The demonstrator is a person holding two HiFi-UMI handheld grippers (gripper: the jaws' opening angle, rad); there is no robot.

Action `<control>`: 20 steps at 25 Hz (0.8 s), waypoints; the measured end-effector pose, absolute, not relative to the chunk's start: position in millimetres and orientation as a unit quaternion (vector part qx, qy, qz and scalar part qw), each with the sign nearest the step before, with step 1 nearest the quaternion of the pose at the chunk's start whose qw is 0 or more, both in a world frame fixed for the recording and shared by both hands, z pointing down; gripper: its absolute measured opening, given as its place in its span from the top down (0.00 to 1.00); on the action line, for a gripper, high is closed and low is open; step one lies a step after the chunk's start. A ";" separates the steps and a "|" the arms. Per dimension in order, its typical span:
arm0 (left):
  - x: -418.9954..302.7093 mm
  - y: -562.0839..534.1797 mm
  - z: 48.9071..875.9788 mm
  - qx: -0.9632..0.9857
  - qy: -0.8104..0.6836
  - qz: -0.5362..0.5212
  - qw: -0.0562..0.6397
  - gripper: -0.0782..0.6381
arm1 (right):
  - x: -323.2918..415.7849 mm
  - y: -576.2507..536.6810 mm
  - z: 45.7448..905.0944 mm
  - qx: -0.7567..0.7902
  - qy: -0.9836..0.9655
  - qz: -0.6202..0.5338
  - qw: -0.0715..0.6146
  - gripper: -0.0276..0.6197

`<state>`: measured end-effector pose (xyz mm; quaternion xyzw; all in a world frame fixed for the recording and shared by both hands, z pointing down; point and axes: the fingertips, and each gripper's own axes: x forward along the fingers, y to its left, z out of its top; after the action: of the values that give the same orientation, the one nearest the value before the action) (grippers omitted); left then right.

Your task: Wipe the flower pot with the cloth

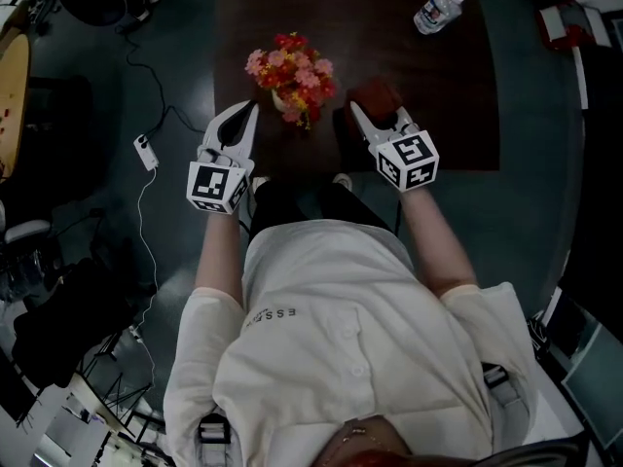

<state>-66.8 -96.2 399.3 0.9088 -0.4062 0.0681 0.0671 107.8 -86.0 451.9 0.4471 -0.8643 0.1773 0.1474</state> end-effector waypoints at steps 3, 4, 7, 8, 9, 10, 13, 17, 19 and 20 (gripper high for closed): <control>-65.3 -80.3 395.0 0.896 -0.436 0.054 0.067 0.87 | 101.1 -74.8 447.3 0.428 -0.874 0.154 0.174 0.88; -65.1 -75.5 393.0 0.893 -0.442 0.048 0.070 0.87 | 99.2 -71.2 443.5 0.426 -0.875 0.144 0.178 0.88; -64.8 -59.7 382.8 0.889 -0.451 0.028 0.075 0.87 | 95.6 -55.8 427.5 0.435 -0.875 0.119 0.178 0.88; -65.0 -52.4 378.7 0.889 -0.451 0.024 0.076 0.87 | 95.0 -47.6 422.6 0.441 -0.873 0.112 0.176 0.88; -66.1 -44.5 374.5 0.890 -0.450 0.022 0.076 0.87 | 94.1 -38.6 418.4 0.449 -0.870 0.106 0.175 0.88; -68.3 -36.8 370.2 0.889 -0.450 0.021 0.077 0.87 | 92.9 -29.9 414.3 0.459 -0.866 0.101 0.172 0.88; -81.2 -13.1 356.1 0.887 -0.457 0.030 0.065 0.87 | 85.3 -3.9 403.0 0.495 -0.850 0.096 0.156 0.88; -91.6 40.3 341.2 0.900 -0.432 0.034 0.036 0.87 | 65.6 49.3 402.3 0.520 -0.837 0.104 0.136 0.88; -97.3 64.9 338.5 0.906 -0.420 0.032 0.033 0.87 | 53.2 74.6 400.1 0.525 -0.836 0.101 0.122 0.88; -102.7 74.9 340.6 0.905 -0.421 0.042 0.033 0.87 | 45.5 86.9 399.1 0.525 -0.838 0.098 0.116 0.88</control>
<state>-102.7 74.9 340.6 0.9055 -0.4211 0.0417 0.0327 45.5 86.9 399.1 0.5248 -0.8375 0.0980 0.1160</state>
